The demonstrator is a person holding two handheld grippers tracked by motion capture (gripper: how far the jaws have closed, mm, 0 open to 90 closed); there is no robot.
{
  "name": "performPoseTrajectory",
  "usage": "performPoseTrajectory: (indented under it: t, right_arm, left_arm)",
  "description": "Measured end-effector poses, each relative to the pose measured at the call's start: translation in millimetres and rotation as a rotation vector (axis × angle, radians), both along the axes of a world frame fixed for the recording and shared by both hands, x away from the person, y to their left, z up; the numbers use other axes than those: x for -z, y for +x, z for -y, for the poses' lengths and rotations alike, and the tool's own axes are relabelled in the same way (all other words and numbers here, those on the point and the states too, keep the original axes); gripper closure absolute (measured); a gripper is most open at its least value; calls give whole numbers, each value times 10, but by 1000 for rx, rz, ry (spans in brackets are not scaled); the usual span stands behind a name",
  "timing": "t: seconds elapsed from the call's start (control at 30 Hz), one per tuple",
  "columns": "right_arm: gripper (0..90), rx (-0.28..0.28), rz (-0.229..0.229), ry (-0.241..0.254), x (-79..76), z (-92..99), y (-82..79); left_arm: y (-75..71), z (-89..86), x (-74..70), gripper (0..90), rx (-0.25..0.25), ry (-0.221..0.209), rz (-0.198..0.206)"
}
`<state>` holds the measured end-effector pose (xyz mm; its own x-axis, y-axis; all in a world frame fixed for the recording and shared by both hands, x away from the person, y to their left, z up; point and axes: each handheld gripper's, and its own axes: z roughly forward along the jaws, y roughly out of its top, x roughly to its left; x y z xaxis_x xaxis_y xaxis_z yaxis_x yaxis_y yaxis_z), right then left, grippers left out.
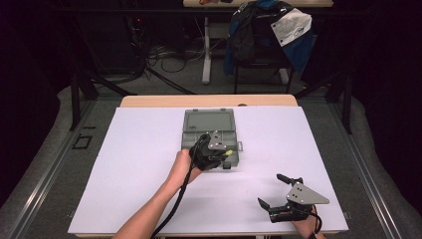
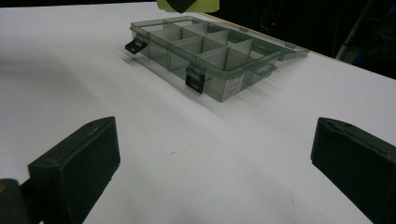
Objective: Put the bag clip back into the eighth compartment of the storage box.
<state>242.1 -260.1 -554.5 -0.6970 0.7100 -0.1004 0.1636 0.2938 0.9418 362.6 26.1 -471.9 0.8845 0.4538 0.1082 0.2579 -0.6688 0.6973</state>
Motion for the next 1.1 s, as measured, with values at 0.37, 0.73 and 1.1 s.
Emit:
performPoseTrajectory:
  t: [0.37, 0.73, 1.1]
  right_arm:
    - [9, 1, -3, 4, 5, 6, 6]
    - [9, 2, -3, 4, 1, 4, 2]
    - [10, 3, -7, 3, -2, 14, 2]
  left_arm:
    - [68, 39, -49, 801, -26, -7, 2]
    - [135, 105, -33, 800, -52, -10, -10]
    - [197, 172, -8, 801, -86, -16, -32]
